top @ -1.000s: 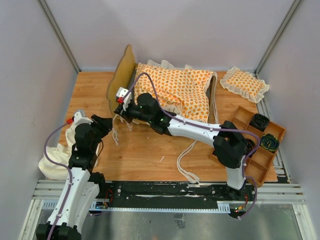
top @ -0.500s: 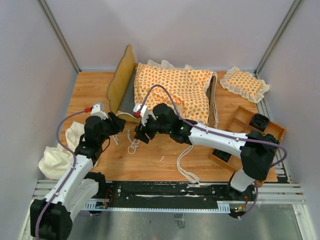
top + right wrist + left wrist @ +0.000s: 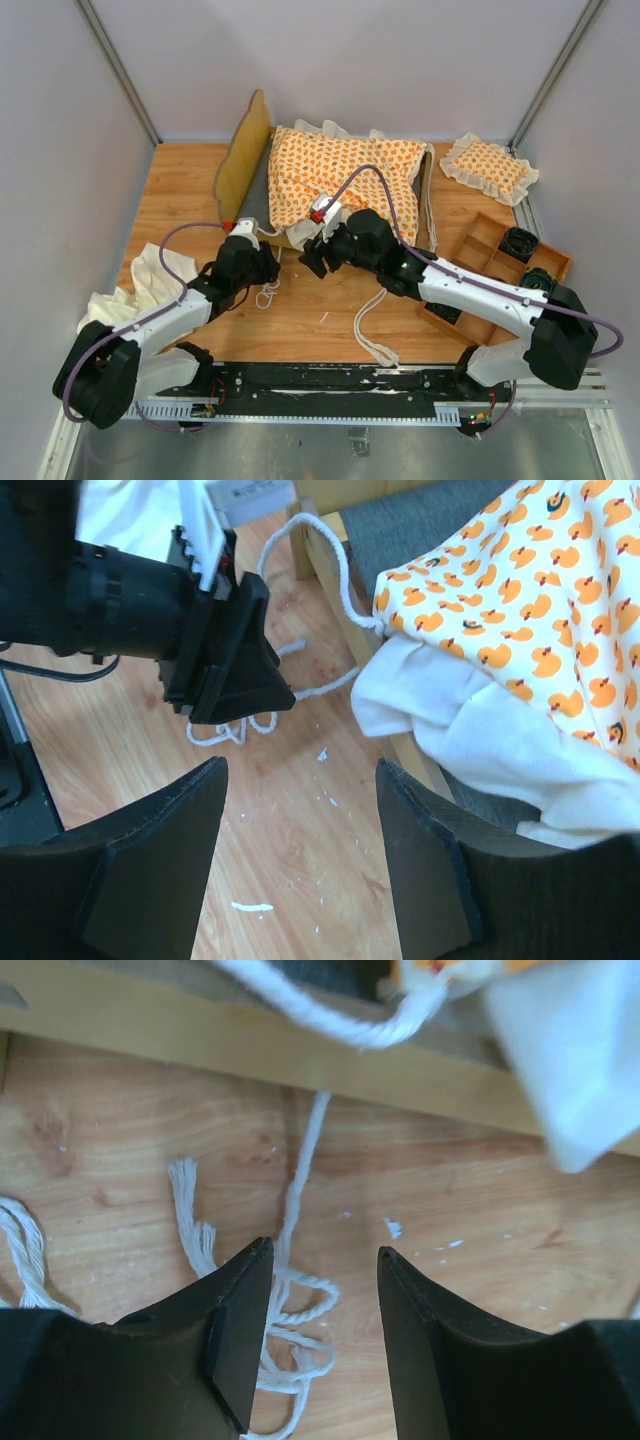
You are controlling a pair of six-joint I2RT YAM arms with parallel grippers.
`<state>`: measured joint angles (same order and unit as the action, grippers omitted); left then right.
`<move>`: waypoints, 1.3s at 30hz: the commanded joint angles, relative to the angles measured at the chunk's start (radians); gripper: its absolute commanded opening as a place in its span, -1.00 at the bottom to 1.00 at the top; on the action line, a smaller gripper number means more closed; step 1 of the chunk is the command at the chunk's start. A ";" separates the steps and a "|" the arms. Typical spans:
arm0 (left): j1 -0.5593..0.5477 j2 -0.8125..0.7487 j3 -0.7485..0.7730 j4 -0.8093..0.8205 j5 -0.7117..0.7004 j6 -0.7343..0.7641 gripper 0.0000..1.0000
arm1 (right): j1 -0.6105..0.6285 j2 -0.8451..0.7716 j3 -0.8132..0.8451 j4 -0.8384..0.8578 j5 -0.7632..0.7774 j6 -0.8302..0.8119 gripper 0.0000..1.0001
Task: Set up the pet bed
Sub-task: Cross the ropes on the bed frame, then tie the ropes to the bed frame.
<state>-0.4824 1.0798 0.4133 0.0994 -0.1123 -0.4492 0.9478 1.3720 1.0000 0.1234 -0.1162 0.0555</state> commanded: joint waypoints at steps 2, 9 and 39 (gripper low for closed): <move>-0.063 0.073 -0.011 0.048 -0.139 0.010 0.02 | -0.049 -0.112 -0.070 0.042 0.052 0.020 0.25; -0.119 0.146 -0.013 0.017 -0.212 -0.023 0.06 | -0.074 -0.186 -0.130 0.067 0.072 0.021 0.26; -0.352 0.010 0.033 -0.331 -0.479 -0.305 -0.73 | -0.079 -0.291 -0.183 0.096 0.019 0.081 0.25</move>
<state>-0.8280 1.1309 0.4191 -0.1383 -0.5346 -0.7303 0.8825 1.1133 0.8268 0.1940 -0.0807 0.1165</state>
